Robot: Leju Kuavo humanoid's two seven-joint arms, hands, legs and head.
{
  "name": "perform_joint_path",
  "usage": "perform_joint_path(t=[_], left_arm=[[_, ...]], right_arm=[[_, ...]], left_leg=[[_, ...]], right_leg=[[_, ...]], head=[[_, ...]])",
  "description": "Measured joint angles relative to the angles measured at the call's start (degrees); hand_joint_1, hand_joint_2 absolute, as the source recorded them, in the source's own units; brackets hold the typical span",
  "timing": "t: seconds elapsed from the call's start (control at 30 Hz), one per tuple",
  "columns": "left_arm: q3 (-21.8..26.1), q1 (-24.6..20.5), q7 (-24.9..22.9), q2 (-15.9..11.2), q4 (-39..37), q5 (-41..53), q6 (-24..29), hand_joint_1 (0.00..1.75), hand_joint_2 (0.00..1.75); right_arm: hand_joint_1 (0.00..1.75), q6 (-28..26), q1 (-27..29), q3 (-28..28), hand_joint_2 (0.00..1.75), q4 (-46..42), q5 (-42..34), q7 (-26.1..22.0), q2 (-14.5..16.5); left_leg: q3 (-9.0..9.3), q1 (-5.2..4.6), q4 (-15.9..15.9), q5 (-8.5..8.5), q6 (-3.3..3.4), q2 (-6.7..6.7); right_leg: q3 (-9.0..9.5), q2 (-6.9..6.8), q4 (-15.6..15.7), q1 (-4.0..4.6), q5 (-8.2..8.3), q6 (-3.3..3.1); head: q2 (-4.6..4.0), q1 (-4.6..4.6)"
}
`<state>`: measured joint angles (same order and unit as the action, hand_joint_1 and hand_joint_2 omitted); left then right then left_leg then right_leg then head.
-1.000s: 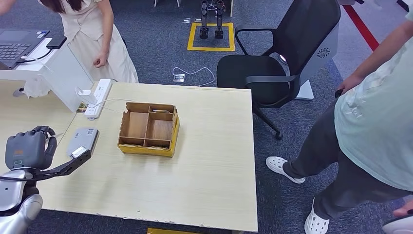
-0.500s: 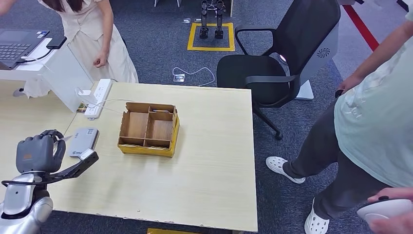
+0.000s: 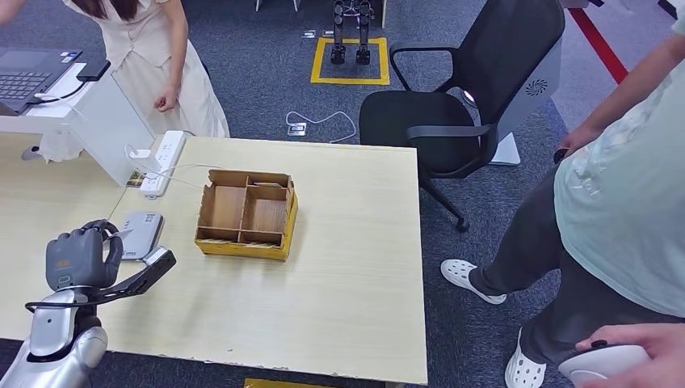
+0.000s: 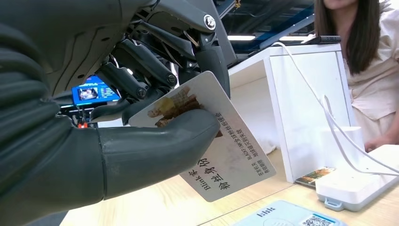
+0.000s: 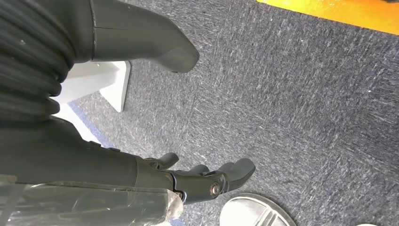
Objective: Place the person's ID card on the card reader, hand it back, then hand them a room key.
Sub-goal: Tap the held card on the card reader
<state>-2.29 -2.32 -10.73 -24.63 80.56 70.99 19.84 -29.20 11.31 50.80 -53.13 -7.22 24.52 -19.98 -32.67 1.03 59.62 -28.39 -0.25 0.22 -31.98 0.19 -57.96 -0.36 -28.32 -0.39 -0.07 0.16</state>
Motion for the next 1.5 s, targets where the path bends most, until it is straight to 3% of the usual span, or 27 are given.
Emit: perform_joint_path(t=[0.6,1.5], left_arm=[[-0.9,-5.5,-1.0,0.5,-8.1,0.4,1.5,1.75,1.75],[-0.9,-8.2,-2.6,1.4,-14.7,1.6,3.7,1.75,1.75]], right_arm=[[0.00,0.7,-0.8,0.0,1.75,0.7,0.2,-0.5,0.0],[0.00,0.8,-1.3,0.1,1.75,1.1,0.7,-0.9,0.1]], left_leg=[[0.00,0.00,0.0,0.02,0.01,0.00],[0.00,0.00,0.0,0.02,0.01,0.00]], right_leg=[[0.00,0.00,0.0,0.00,0.01,-0.01],[0.00,0.00,0.0,0.00,0.02,-0.01]], head=[[0.00,0.01],[0.00,0.01]])
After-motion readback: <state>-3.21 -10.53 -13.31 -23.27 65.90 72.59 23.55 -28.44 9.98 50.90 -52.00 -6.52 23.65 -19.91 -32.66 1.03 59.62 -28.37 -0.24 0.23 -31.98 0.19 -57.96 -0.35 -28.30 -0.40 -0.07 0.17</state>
